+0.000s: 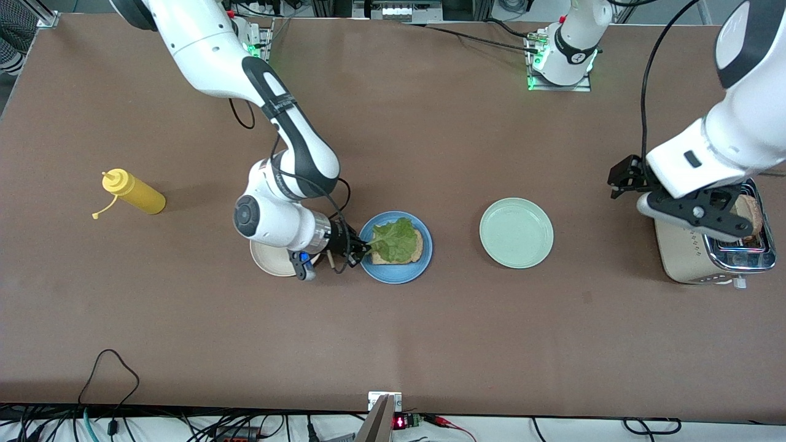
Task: Make sandwich in blue plate with both arms
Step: 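Place the lettuce on the bread while the left gripper withdraws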
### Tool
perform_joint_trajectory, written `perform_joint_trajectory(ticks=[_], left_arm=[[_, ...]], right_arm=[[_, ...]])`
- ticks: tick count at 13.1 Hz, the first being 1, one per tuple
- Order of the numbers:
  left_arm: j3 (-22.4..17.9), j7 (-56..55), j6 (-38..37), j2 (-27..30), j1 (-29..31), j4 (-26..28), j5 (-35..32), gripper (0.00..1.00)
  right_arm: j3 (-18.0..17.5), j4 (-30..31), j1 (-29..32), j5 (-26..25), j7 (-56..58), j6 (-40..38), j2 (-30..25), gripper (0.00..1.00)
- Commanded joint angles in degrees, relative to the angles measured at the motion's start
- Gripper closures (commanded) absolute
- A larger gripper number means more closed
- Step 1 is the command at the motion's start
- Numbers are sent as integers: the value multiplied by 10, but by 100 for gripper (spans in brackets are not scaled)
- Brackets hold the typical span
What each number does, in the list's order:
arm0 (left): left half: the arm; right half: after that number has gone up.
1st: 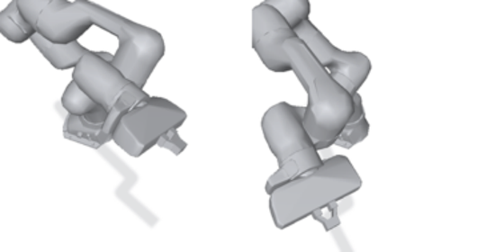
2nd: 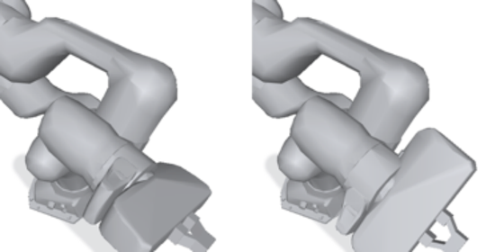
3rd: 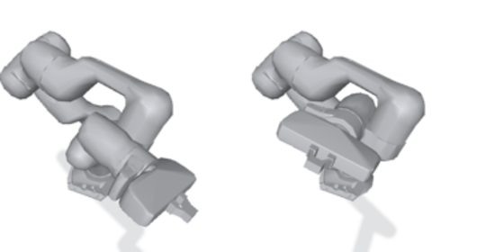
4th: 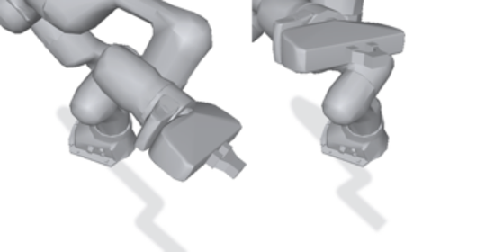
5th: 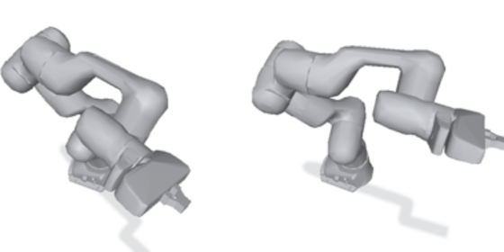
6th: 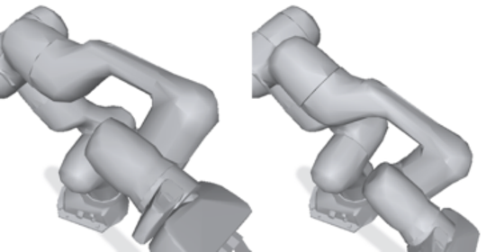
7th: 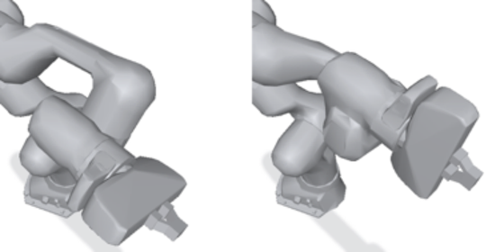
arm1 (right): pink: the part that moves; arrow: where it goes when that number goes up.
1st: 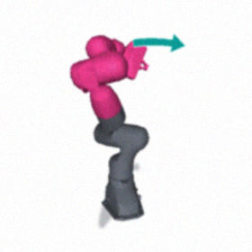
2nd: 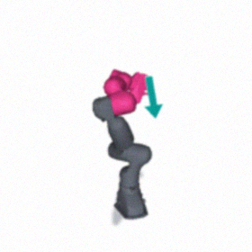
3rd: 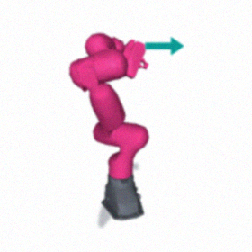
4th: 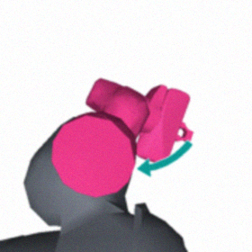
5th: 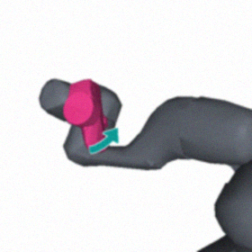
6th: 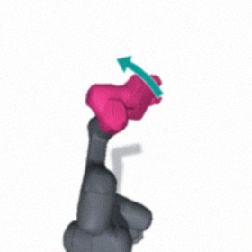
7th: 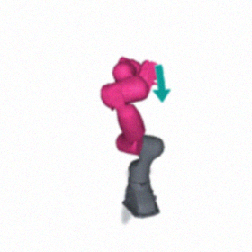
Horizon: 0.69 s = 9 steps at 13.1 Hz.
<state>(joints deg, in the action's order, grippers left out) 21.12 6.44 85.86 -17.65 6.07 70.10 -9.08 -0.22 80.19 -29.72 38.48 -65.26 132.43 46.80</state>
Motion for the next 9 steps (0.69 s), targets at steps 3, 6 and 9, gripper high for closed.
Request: perform_joint_trajectory(ticks=[3, 6, 9], left_arm=[[-1, -11, -20, 6, -1, 2, -5, 0], [-1, -12, -20, 6, -1, 1, -5, 0], [-1, -13, -20, 6, -1, 1, -5, 0]], right_arm=[[4, -28, -23, 11, -6, 5, 44, 64], [6, -29, -18, 10, -4, 4, 43, 0], [11, -30, -10, -2, 1, -8, 22, 0]])
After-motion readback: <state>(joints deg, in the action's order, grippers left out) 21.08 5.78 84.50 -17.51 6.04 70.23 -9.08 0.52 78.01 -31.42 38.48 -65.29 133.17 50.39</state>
